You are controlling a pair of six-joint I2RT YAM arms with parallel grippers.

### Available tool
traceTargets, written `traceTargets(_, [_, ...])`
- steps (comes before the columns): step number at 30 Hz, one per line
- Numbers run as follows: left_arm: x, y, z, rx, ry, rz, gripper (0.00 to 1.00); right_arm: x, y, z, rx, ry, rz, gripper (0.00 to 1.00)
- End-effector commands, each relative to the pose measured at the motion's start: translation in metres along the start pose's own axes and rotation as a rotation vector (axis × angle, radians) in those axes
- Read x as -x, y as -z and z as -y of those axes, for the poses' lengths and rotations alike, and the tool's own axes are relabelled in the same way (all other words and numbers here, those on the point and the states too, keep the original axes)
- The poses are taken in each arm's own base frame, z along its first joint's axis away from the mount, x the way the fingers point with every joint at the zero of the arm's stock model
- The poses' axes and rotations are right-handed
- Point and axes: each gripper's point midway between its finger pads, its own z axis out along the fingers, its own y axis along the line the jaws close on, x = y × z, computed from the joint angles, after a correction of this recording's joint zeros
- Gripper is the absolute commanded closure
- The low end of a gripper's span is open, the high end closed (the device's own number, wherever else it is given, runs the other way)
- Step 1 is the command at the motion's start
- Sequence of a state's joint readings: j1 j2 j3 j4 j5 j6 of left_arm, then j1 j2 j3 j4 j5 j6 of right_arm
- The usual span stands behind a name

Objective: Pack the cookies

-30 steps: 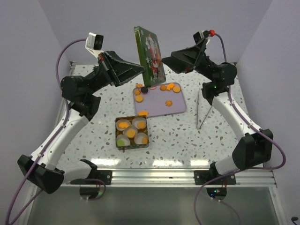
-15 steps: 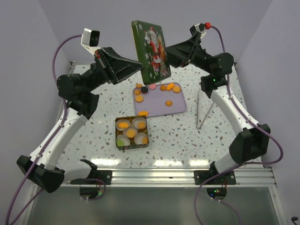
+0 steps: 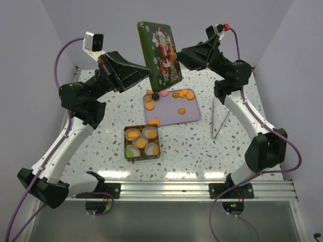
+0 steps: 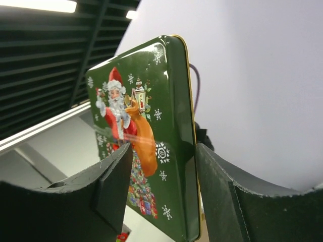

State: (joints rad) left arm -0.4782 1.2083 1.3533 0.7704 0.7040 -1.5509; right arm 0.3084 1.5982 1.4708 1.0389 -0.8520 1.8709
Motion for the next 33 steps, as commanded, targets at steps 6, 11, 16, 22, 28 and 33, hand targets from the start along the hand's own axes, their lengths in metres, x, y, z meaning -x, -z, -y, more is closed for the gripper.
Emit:
traceTargets(6, [0.001,0.002,0.020,-0.106,-0.049,0.001,1.00,-0.015,0.006,-0.026,0.130,0.006,-0.020,0.40])
traceTargets(11, [0.001,0.003,0.022,-0.135,-0.042,0.002,1.00,-0.024,-0.004,-0.017,0.105,-0.002,-0.048,0.38])
traceTargets(16, [0.001,0.003,0.026,-0.150,-0.045,0.001,1.00,-0.029,-0.009,-0.002,0.042,-0.010,-0.059,0.36])
traceTargets(22, [-0.001,0.004,0.032,-0.157,-0.058,-0.004,1.00,-0.026,-0.007,0.024,-0.048,-0.015,-0.040,0.36])
traceTargets(28, [-0.002,0.006,0.030,-0.148,-0.051,-0.004,1.00,-0.020,-0.008,0.006,0.084,-0.071,-0.020,0.43])
traceTargets(33, [-0.003,0.007,0.029,-0.149,-0.053,-0.002,1.00,-0.015,-0.001,-0.025,0.279,-0.101,-0.002,0.46])
